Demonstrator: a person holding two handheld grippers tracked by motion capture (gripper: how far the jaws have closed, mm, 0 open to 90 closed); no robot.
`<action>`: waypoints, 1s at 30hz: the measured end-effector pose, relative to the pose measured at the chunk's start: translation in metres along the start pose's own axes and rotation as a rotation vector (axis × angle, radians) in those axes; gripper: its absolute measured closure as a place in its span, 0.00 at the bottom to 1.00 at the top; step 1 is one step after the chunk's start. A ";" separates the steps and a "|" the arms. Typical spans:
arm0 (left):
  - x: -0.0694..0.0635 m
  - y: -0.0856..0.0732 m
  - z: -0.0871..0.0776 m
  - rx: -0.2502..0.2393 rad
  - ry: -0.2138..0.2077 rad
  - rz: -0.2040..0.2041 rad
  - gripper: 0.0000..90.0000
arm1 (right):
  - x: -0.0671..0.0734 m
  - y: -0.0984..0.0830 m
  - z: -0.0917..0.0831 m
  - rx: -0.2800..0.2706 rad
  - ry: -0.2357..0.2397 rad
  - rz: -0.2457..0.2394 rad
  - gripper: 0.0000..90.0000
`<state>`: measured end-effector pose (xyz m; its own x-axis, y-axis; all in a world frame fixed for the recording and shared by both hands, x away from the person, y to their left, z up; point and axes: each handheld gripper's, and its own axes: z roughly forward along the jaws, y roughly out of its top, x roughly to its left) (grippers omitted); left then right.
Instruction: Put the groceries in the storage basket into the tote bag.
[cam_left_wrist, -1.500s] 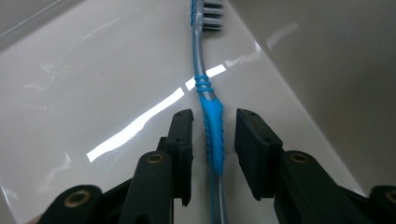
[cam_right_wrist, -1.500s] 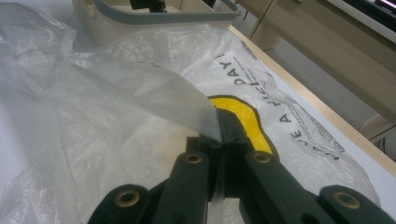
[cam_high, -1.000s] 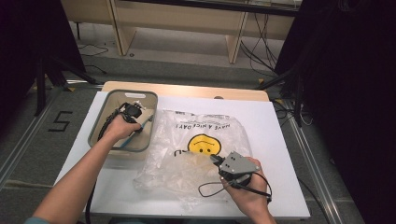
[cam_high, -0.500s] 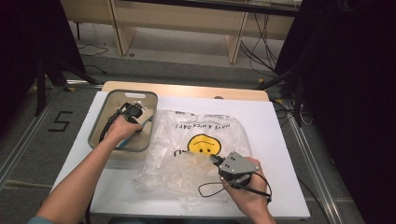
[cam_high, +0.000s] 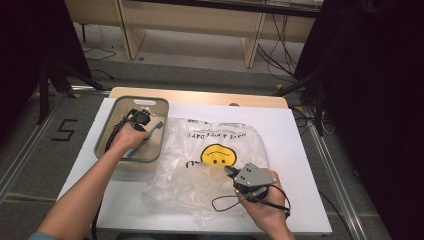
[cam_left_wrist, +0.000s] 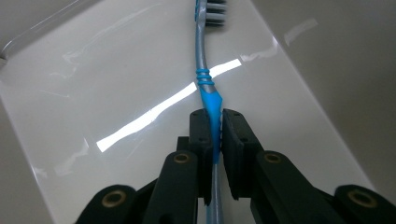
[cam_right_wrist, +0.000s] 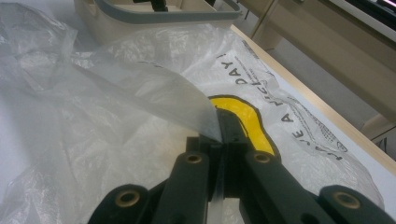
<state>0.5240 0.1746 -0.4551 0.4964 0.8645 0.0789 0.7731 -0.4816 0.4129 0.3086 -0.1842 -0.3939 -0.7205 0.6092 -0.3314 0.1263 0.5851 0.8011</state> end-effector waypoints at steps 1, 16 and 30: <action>0.000 0.000 0.000 0.000 0.005 0.007 0.92 | 0.000 0.000 0.000 -0.001 -0.001 -0.002 1.00; 0.001 -0.001 0.003 0.033 -0.015 0.010 0.90 | 0.000 0.000 0.000 -0.001 0.004 -0.001 1.00; -0.002 0.002 0.000 0.049 0.018 0.044 0.92 | 0.000 0.000 0.001 -0.003 0.005 0.001 1.00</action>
<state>0.5241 0.1721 -0.4546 0.5236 0.8446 0.1121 0.7692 -0.5252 0.3639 0.3090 -0.1837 -0.3941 -0.7236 0.6073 -0.3279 0.1254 0.5828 0.8028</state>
